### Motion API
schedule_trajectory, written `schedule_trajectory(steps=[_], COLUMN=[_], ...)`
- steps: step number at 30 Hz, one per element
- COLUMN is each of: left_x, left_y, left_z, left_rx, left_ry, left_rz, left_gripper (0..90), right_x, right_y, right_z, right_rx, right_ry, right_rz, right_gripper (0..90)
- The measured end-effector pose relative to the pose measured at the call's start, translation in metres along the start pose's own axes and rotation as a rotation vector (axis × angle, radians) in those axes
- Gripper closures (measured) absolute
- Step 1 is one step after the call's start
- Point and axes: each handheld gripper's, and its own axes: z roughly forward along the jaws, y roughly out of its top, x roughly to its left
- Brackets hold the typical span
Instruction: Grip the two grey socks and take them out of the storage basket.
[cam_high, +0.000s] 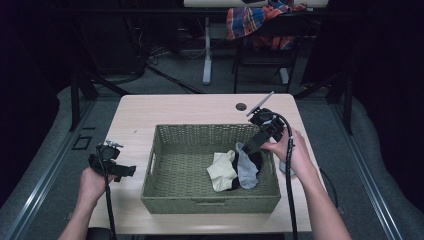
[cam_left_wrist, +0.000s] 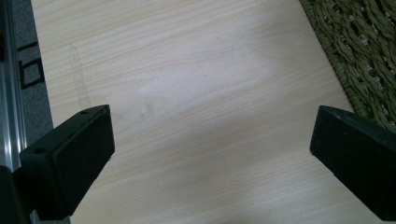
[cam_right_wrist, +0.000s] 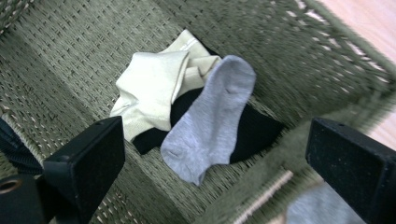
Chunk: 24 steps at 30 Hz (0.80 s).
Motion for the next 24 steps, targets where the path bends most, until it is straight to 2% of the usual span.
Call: schedule_trajectory(steps=[4,5,7,9,10,14,17,19,21,22,24], left_x=[0.0,0.0,0.0,0.0,0.0,0.0,0.001,0.001,0.001,0.001,0.001], left_y=[0.0,0.0,0.0,0.0,0.0,0.0,0.0,0.0,0.0,0.0,0.0], left_z=[0.0,-0.001,0.0,0.0,0.0,0.0,0.0,0.0,0.0,0.0,0.0], left_rx=[0.0,0.0,0.001,0.001,0.001,0.001,0.002,0.001,0.001,0.002,0.002], left_ry=[-0.001,0.001,0.0,0.0,0.0,0.0,0.0,0.0,0.0,-0.001,0.0], left_rz=[0.001,0.001,-0.001,0.0,0.002,0.001,0.001,0.002,0.002,0.002,0.002], left_gripper=[0.2,0.2,0.2,0.2,0.2,0.2,0.2,0.2,0.2,0.2,0.2], right_x=[0.004,0.004,0.003,0.003,0.003,0.006,0.007,0.008,0.008,0.008,0.01], right_y=[0.005,0.005,0.007,0.009,0.01,0.014,0.016,0.017,0.018,0.018,0.019], right_z=[0.021,0.021,0.028,0.037,0.04,0.053,0.062,0.07,0.075,0.078,0.085], right_rx=[0.038,0.038,0.057,0.071,0.1,0.109,0.14,0.148,0.185,0.177,0.196], right_ry=[0.017,0.017,0.002,-0.003,-0.008,-0.006,-0.021,-0.032,-0.039,-0.035,-0.047], right_rz=[-0.018,-0.018,-0.013,-0.012,-0.013,-0.011,-0.011,0.0,-0.019,-0.011,-0.01], right_gripper=[16.9,16.9,25.3,26.9,29.8,38.2,44.8,47.5,48.9,49.2,49.2])
